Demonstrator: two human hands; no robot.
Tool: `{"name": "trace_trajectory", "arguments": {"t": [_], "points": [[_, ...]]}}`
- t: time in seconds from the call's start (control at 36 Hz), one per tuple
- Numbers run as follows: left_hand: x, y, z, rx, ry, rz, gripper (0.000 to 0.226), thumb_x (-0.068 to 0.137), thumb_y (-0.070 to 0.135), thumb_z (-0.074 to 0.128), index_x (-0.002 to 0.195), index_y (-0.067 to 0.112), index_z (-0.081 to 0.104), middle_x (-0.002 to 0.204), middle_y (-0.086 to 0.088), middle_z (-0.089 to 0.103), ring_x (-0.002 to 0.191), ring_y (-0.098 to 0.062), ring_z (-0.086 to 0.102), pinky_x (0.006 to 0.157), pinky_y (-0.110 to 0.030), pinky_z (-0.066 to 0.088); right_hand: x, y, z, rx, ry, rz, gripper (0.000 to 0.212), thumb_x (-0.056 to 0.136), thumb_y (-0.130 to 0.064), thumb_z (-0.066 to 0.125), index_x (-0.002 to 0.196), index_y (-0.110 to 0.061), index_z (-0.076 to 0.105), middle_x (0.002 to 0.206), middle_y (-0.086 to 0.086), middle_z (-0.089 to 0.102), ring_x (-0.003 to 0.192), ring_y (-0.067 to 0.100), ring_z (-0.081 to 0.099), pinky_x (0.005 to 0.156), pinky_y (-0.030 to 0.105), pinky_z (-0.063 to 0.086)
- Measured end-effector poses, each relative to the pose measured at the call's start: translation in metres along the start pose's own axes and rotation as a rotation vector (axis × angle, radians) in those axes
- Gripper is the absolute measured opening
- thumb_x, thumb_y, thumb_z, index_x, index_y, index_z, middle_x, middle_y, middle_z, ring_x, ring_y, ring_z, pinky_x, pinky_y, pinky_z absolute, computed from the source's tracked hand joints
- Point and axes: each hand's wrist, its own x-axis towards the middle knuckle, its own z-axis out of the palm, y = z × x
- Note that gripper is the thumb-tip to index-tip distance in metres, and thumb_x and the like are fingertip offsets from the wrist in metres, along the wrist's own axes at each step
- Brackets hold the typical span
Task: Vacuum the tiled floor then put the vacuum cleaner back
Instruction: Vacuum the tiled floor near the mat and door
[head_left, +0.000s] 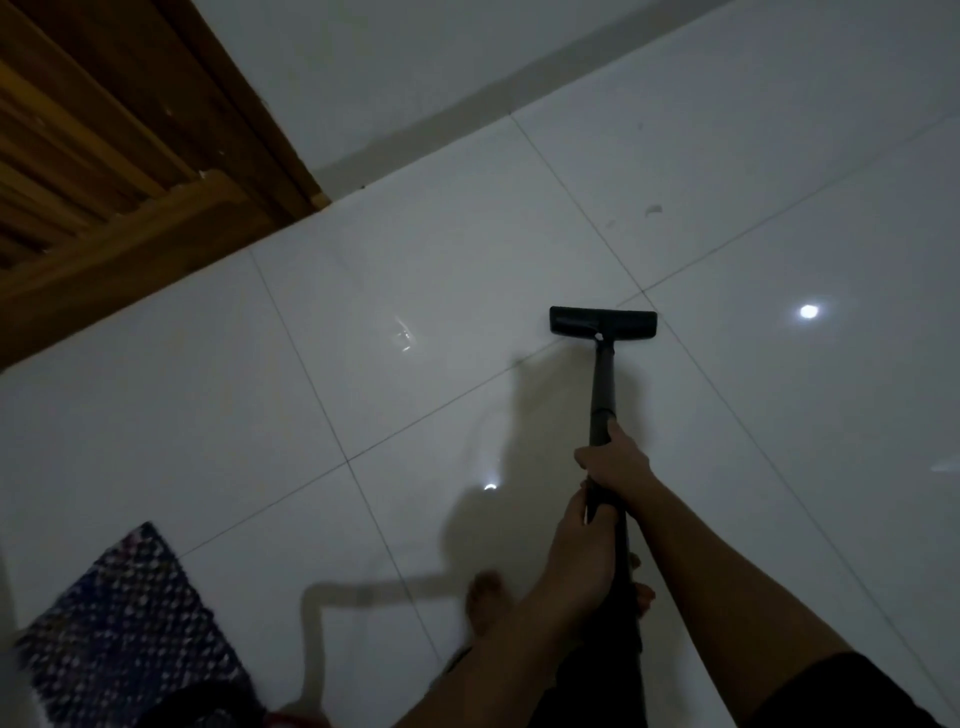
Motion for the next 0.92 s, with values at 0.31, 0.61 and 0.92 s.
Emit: {"name": "trace_trajectory", "arguments": {"t": [0.31,0.61,0.92], "points": [[-0.042,-0.022,-0.010,-0.033,0.061,-0.047,0.033,0.101,0.031,0.033,0.132,0.030,0.044,0.078,-0.014,0.049,0.043,-0.016,0.046,0.033,-0.015,0.040,-0.034,0.016,0.029,-0.047,-0.054,-0.015,0.077,0.091,-0.016,0.053,0.155,-0.017,0.009,0.133,0.019,0.049,0.061,0.010,0.045,0.048,0.020,0.037],[-0.044,-0.036,-0.053,-0.181,0.181,0.025,0.032,0.100,0.027,0.034,0.128,0.027,0.049,0.070,-0.006,0.052,0.049,-0.015,0.052,0.046,-0.027,0.043,-0.047,-0.015,0.081,-0.125,-0.166,-0.096,0.077,0.090,-0.015,0.053,0.155,-0.017,0.011,0.136,0.019,0.047,0.075,0.017,0.054,0.058,0.021,0.042],[-0.029,-0.016,-0.051,-0.126,0.107,0.008,0.038,0.101,0.031,0.033,0.139,0.031,0.038,0.077,-0.011,0.050,0.048,-0.016,0.052,0.037,-0.021,0.044,-0.031,-0.026,0.065,-0.077,-0.100,-0.075,0.076,0.091,-0.016,0.055,0.154,-0.017,0.012,0.135,0.018,0.049,0.062,0.010,0.048,0.045,0.017,0.034]]}}
